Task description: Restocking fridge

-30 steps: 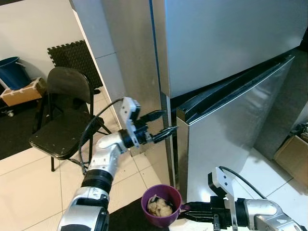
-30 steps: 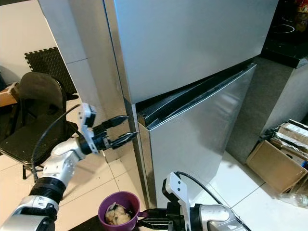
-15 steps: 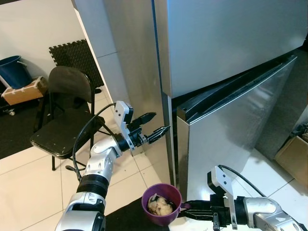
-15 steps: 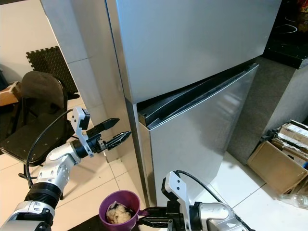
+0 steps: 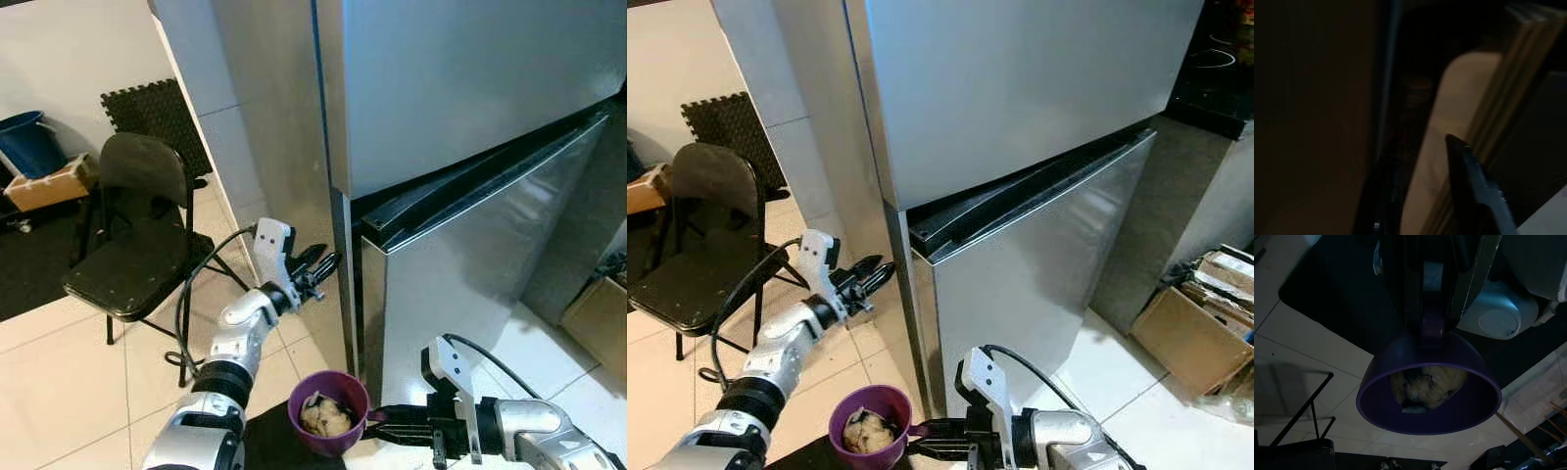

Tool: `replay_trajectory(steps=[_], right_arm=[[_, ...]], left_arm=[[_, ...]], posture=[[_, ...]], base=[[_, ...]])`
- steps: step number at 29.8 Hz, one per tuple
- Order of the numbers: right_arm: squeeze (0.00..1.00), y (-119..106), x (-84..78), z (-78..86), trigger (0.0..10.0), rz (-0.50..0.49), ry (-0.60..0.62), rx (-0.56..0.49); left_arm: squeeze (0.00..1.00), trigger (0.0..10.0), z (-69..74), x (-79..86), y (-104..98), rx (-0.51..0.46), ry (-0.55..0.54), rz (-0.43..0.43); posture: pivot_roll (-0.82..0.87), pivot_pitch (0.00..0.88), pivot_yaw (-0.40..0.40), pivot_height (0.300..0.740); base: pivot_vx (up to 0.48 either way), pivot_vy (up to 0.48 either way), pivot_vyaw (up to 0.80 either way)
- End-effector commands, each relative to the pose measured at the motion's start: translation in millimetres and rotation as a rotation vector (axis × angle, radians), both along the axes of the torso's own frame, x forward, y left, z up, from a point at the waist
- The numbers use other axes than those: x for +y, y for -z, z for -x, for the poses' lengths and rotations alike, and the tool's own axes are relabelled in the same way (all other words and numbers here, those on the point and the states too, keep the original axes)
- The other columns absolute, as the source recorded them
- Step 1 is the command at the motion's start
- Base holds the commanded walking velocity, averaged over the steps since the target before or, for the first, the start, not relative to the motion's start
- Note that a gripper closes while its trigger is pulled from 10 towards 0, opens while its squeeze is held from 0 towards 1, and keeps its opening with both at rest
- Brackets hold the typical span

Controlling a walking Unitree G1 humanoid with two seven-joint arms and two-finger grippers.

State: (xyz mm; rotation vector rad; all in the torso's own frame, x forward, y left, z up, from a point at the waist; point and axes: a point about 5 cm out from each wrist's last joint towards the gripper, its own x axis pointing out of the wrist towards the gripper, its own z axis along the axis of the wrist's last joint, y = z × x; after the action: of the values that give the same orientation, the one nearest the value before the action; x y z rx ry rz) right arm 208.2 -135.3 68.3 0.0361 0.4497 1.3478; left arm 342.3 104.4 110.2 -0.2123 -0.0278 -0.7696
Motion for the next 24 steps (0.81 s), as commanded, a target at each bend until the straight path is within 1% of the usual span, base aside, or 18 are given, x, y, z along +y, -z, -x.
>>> replay_trajectory(steps=[1,4,11,12,13,16,17,19,20,21,22,24], right_arm=[[0.0,-2.1,5.6,-0.9,10.0,-0.02,-0.019,-0.016],[0.0,-2.9,6.5,-1.4,10.0,-0.023,-0.019,-0.02],[0.0,-3.0,6.4,-1.3,10.0,-0.023,-0.015,-0.022],[0.0,-2.9,6.3,-1.2,10.0,-0.023,-0.014,-0.022],[0.0,-2.9,6.2,-1.2,10.0,-0.023,-0.013,-0.022],[0.0,-2.6,5.9,-1.0,10.0,-0.022,-0.012,-0.022],[0.0,-2.6,5.9,-1.0,10.0,-0.022,-0.012,-0.022],[0.0,-2.6,5.3,-0.9,10.0,-0.021,-0.011,-0.022],[0.0,-2.6,5.3,-0.9,10.0,-0.021,-0.011,-0.022],[0.0,-2.7,4.8,-1.1,10.0,-0.02,-0.01,-0.023],[0.0,-2.7,4.8,-1.1,10.0,-0.02,-0.01,-0.023],[0.0,-2.7,3.8,-1.3,10.0,-0.018,-0.007,-0.024]], left_arm=[[0.0,0.0,0.5,-7.4,1.2,0.003,0.013,0.012],[0.0,0.0,-1.6,-16.9,-2.6,-0.003,0.028,0.029],[0.0,0.0,-5.0,-20.1,-7.0,-0.013,0.033,0.015],[0.0,9.2,-4.7,-22.4,-8.0,-0.014,0.054,0.017],[0.0,10.0,-3.6,-25.8,-9.3,-0.017,0.091,0.027],[0.0,10.0,0.7,-33.5,-12.6,-0.036,0.189,0.048],[0.0,10.0,0.7,-33.5,-12.6,-0.036,0.189,0.048],[0.0,10.0,5.5,-38.3,-15.2,-0.046,0.275,0.074],[0.0,10.0,5.5,-38.3,-15.2,-0.046,0.275,0.074],[0.0,10.0,9.3,-41.2,-16.5,-0.053,0.334,0.085],[0.0,10.0,9.3,-41.2,-16.5,-0.053,0.334,0.085],[0.0,10.0,16.9,-46.2,-19.0,-0.062,0.45,0.103]], posture=[[-0.1,0.0,0.08,0.74],[-0.1,0.0,0.082,0.74],[-0.1,0.0,0.086,0.74],[-0.1,0.0,0.087,0.74],[-0.1,0.0,0.087,0.74],[-0.11,0.0,0.087,0.74],[-0.11,0.0,0.087,0.74],[-0.11,0.0,0.09,0.74],[-0.11,0.0,0.09,0.74],[-0.11,0.0,0.088,0.74],[-0.11,0.0,0.088,0.74],[-0.11,0.0,0.089,0.74]], base=[[0.0,0.0,0.0],[0.0,0.0,0.0],[0.0,0.0,0.0],[0.0,0.0,0.0],[0.0,0.0,0.0],[0.0,0.0,0.0],[0.0,0.0,0.0],[0.0,0.0,0.0],[0.0,0.0,0.0],[0.0,0.0,0.0],[0.0,0.0,0.0],[0.0,0.0,0.0]])
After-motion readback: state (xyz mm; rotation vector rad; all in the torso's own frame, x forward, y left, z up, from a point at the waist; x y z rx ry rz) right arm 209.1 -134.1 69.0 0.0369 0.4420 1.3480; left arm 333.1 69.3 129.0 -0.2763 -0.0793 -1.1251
